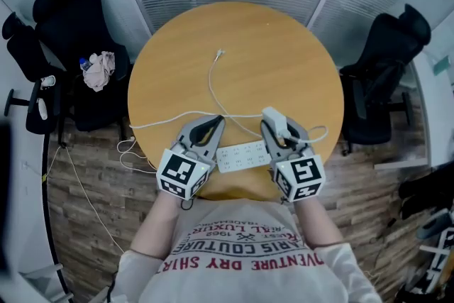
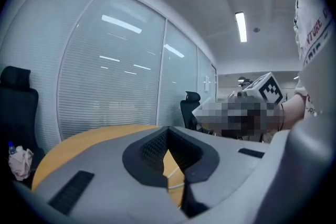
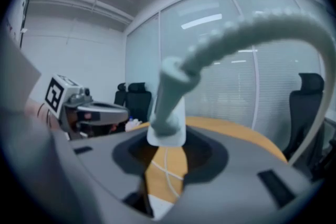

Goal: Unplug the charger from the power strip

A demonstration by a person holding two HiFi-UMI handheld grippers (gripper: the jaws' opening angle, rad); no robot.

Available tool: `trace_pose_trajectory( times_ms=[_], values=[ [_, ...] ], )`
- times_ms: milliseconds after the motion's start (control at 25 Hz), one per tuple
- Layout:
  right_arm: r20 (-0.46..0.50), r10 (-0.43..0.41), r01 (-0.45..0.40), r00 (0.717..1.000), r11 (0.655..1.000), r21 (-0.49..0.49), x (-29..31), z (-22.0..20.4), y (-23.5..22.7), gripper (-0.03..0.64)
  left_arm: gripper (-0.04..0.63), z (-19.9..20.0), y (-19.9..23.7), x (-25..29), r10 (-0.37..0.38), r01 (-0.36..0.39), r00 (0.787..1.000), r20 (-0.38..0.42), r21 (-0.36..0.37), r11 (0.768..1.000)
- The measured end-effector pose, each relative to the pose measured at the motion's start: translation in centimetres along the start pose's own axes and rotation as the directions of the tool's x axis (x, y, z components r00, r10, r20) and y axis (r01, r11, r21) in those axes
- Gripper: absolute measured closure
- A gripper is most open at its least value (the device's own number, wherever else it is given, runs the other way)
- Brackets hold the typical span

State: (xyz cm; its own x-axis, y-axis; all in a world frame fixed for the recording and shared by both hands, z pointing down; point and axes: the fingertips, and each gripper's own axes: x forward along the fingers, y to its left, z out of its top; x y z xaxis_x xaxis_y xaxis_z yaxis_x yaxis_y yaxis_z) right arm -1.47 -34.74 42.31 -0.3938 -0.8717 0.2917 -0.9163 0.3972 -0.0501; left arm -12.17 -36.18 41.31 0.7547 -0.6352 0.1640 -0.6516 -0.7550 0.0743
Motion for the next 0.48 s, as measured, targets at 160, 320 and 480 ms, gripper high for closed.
trace_pose_trajectory(
  times_ms=[160,320,480],
  values=[
    [0.051,0.018,-0.017,0.999,1.000,-0.018,0.0,1.2,0.8,0.463,0.563,2.5,0.3,-2.3,0.028,-0.031,0.997,0.065,0.045,0.998],
    [0.058,0.004,-0.003,0.998,1.000,-0.010,0.2,1.2,1.0,0.463,0.563,4.2,1.1,-3.6,0.072,-0.078,0.991,0.115,0.049,0.996],
    [0.052,0.010,-0.010,0.999,1.000,0.009,0.2,1.0,1.1,0.463,0.563,4.6,1.4,-3.8,0.107,-0.112,0.987,0.117,0.036,0.993]
  ],
)
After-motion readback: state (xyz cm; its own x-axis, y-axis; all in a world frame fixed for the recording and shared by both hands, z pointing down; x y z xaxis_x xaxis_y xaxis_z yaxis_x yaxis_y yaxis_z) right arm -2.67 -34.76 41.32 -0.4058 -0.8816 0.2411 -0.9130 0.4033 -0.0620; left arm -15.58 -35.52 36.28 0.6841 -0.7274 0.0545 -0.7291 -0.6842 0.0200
